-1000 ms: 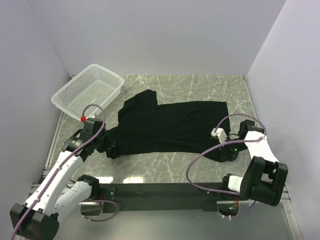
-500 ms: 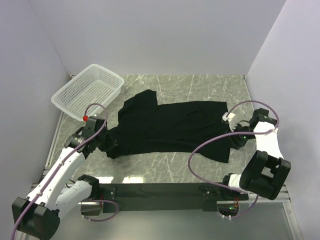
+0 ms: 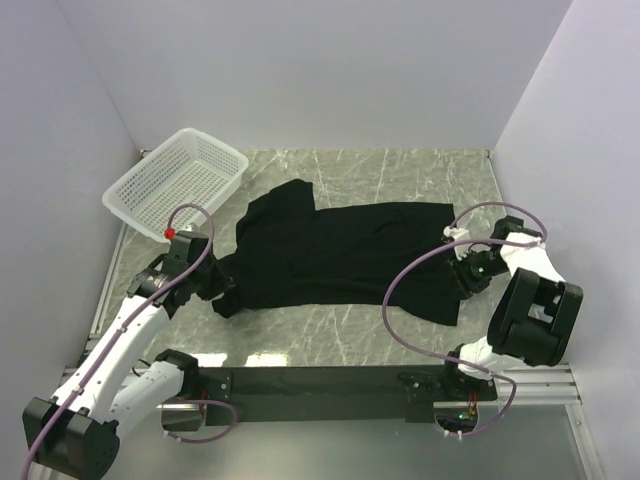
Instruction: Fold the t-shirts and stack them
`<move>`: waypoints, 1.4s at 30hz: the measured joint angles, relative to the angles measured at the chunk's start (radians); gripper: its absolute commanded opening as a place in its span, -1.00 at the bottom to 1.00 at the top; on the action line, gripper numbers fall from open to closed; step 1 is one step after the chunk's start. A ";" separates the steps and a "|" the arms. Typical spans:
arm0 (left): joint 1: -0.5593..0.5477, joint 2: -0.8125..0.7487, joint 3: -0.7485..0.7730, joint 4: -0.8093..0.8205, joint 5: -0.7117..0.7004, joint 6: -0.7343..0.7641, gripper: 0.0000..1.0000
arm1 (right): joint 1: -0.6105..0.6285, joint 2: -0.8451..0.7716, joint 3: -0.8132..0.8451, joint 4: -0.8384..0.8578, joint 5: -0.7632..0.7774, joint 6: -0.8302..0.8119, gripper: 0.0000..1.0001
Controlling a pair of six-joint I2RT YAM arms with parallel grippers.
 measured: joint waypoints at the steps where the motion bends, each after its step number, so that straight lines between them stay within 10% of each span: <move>1: 0.000 0.004 0.000 0.003 0.000 0.006 -0.99 | 0.008 0.013 0.001 0.011 0.005 0.018 -0.07; 29: 0.000 0.016 -0.002 0.025 0.000 0.032 -0.99 | 0.070 0.031 -0.066 0.135 0.127 0.194 -0.10; 38: 0.000 -0.010 -0.005 0.024 -0.002 0.032 -0.99 | 0.082 0.024 -0.069 0.130 0.100 0.204 -1.00; 42: 0.000 -0.026 -0.005 0.021 -0.011 0.032 -0.99 | 0.082 -0.006 -0.058 0.094 0.055 0.201 -1.00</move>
